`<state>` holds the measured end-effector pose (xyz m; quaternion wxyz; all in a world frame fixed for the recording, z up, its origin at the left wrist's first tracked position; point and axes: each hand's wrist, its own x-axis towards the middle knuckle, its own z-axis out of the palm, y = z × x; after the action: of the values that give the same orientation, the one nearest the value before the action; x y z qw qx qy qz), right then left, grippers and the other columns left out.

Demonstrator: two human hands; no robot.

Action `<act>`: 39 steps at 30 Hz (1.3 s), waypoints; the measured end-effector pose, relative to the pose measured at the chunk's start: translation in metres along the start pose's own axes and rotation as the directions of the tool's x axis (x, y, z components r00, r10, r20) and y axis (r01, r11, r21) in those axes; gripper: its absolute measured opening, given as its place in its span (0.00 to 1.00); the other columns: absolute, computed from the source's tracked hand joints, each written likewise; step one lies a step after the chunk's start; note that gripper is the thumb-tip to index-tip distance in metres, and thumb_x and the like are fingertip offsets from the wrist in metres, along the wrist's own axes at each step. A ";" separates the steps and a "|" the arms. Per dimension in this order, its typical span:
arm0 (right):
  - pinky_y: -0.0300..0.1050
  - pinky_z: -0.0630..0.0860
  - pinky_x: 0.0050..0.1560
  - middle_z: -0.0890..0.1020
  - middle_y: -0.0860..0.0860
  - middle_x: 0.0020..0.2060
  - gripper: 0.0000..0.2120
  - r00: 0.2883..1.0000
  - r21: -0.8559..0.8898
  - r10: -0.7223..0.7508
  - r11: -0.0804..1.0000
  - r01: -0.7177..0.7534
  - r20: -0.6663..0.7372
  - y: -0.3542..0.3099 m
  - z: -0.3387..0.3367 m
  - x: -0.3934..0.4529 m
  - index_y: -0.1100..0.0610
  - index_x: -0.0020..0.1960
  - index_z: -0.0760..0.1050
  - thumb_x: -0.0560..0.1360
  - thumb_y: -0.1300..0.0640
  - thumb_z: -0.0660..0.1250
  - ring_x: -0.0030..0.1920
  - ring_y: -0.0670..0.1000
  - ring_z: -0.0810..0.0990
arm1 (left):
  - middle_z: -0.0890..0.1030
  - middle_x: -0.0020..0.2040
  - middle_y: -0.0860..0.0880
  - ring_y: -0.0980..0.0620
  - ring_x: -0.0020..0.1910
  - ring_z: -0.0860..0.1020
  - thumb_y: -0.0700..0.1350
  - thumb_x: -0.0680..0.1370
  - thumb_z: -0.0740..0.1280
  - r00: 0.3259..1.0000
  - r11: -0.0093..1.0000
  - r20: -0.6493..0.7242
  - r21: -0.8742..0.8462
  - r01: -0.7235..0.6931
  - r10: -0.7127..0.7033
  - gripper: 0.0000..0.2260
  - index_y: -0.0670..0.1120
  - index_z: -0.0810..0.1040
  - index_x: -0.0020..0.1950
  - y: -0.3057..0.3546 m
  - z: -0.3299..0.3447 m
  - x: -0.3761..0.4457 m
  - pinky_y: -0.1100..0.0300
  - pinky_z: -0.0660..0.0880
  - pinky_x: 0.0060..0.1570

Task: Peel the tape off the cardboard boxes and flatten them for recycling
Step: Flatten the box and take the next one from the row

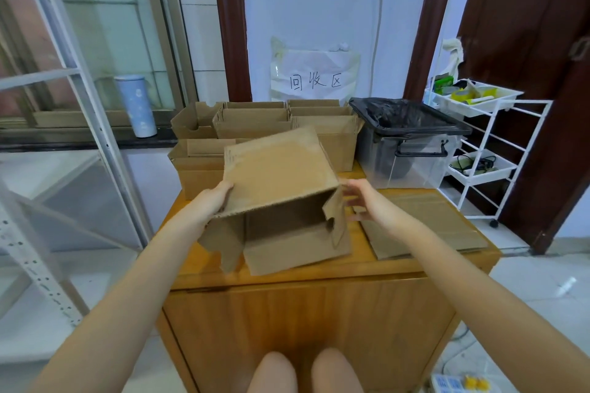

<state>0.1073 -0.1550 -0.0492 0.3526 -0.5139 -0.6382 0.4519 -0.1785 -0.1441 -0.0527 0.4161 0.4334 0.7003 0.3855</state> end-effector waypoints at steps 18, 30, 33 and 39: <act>0.46 0.68 0.69 0.67 0.47 0.70 0.43 0.991 -0.076 -0.044 0.996 0.035 -0.127 0.076 0.039 -0.016 0.52 0.76 0.55 0.69 0.49 0.75 0.70 0.48 0.66 | 0.76 0.53 0.45 0.44 0.53 0.73 0.61 0.76 0.65 0.975 0.979 0.189 0.187 0.082 -0.117 0.21 0.47 0.70 0.60 -0.011 0.013 -0.001 0.49 0.72 0.52; 0.23 0.69 0.45 0.71 0.42 0.64 0.28 0.990 -0.197 -0.105 0.977 0.086 -0.090 0.088 0.017 -0.027 0.45 0.71 0.63 0.79 0.71 0.53 0.46 0.35 0.76 | 0.82 0.45 0.44 0.46 0.44 0.80 0.52 0.77 0.68 0.957 1.000 0.290 -0.010 0.021 -0.017 0.17 0.43 0.76 0.59 -0.022 0.003 -0.008 0.54 0.78 0.32; 0.26 0.54 0.67 0.62 0.41 0.73 0.29 0.992 -0.297 -0.128 0.946 0.128 0.020 0.096 0.008 -0.027 0.49 0.73 0.63 0.77 0.71 0.55 0.73 0.40 0.59 | 0.82 0.40 0.45 0.48 0.37 0.80 0.50 0.78 0.67 0.955 0.997 0.295 -0.055 0.046 -0.028 0.14 0.42 0.77 0.58 -0.028 0.004 -0.011 0.57 0.77 0.28; 0.45 0.69 0.65 0.75 0.46 0.63 0.29 0.985 -0.411 -0.108 0.898 0.155 0.136 0.081 0.002 -0.012 0.51 0.66 0.72 0.70 0.38 0.68 0.66 0.50 0.71 | 0.83 0.47 0.44 0.46 0.44 0.81 0.52 0.77 0.67 0.954 0.999 0.295 0.020 0.050 -0.053 0.16 0.42 0.77 0.60 -0.038 -0.007 -0.011 0.53 0.78 0.41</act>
<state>0.1358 -0.1621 -0.1257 0.2280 -0.5079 -0.7721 0.3064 -0.1924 -0.1680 -0.0817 0.5233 0.4701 0.6437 0.3013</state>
